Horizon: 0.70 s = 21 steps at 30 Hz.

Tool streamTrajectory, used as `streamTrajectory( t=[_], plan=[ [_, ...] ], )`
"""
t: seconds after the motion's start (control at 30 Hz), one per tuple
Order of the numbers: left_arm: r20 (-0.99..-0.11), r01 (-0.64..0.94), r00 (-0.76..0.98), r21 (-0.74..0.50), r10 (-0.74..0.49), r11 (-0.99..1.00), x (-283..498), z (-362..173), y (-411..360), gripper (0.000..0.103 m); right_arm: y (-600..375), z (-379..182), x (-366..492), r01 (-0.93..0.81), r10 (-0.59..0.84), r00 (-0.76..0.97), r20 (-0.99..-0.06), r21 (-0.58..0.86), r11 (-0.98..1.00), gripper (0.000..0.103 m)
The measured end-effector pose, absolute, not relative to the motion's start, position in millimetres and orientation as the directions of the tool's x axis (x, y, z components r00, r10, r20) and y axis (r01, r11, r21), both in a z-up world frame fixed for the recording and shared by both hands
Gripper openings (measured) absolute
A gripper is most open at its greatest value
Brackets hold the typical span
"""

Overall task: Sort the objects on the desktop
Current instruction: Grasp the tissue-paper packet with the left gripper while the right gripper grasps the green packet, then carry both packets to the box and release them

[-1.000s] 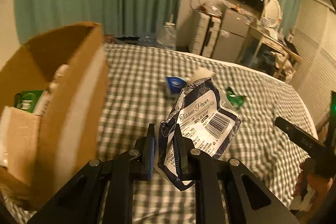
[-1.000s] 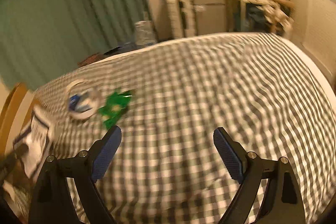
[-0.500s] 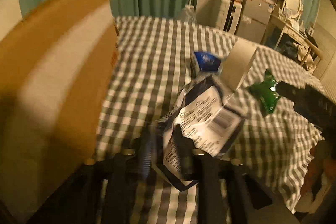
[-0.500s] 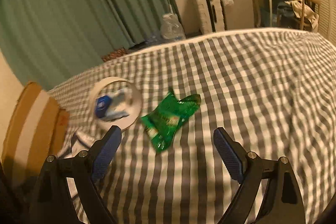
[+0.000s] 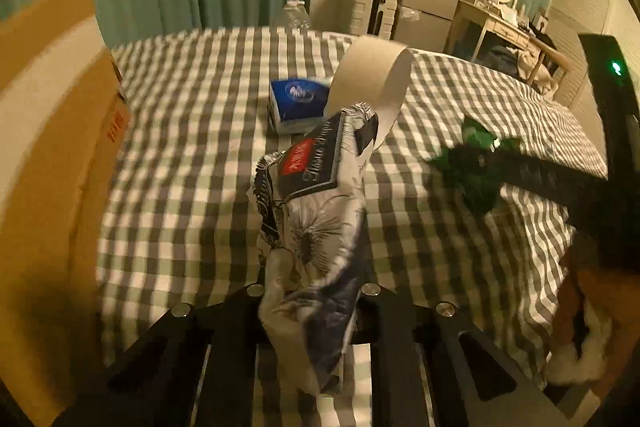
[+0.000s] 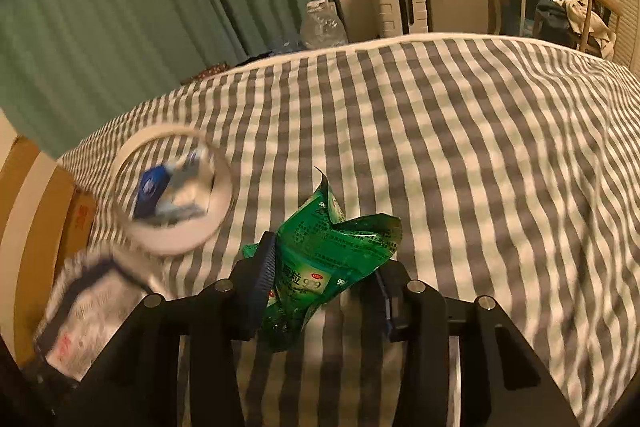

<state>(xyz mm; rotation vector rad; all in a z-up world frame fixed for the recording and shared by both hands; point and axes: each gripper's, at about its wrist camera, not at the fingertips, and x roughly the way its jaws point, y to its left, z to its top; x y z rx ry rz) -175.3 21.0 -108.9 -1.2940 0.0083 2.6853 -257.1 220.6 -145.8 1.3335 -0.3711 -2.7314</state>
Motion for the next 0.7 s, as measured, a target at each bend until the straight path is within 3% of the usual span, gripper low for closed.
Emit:
streamTrajectory(
  t=[0.3,0.37,0.5,0.63,0.7],
  plan=[
    [-0.792,-0.109,-0.59,-0.114,0.156,-0.988,-134,-60,16,0.013,209,-101,-167,-0.007,-0.226,-0.618,-0.753,0.293,-0.956,0.042],
    [-0.82,-0.095,-0.559,-0.082,0.121,-0.992,-123,-60,17,0.013,201,-89,-142,0.011,-0.219,-0.622,-0.752,0.271,-0.963,0.042],
    [-0.815,-0.083,-0.541,-0.193,0.207,-0.978,-97,-53,10,0.013,188,-66,-101,0.02,-0.176,-0.656,-0.733,0.217,-0.976,0.042],
    [-0.817,-0.116,-0.551,-0.124,0.168,-0.985,-90,-25,9,0.013,179,-30,-68,0.01,-0.111,-0.719,-0.686,0.15,-0.989,0.042],
    [-0.807,-0.107,-0.561,-0.152,0.186,-0.983,-86,-2,-2,0.014,172,-9,-56,0.02,-0.088,-0.745,-0.662,0.11,-0.994,0.042]
  ],
)
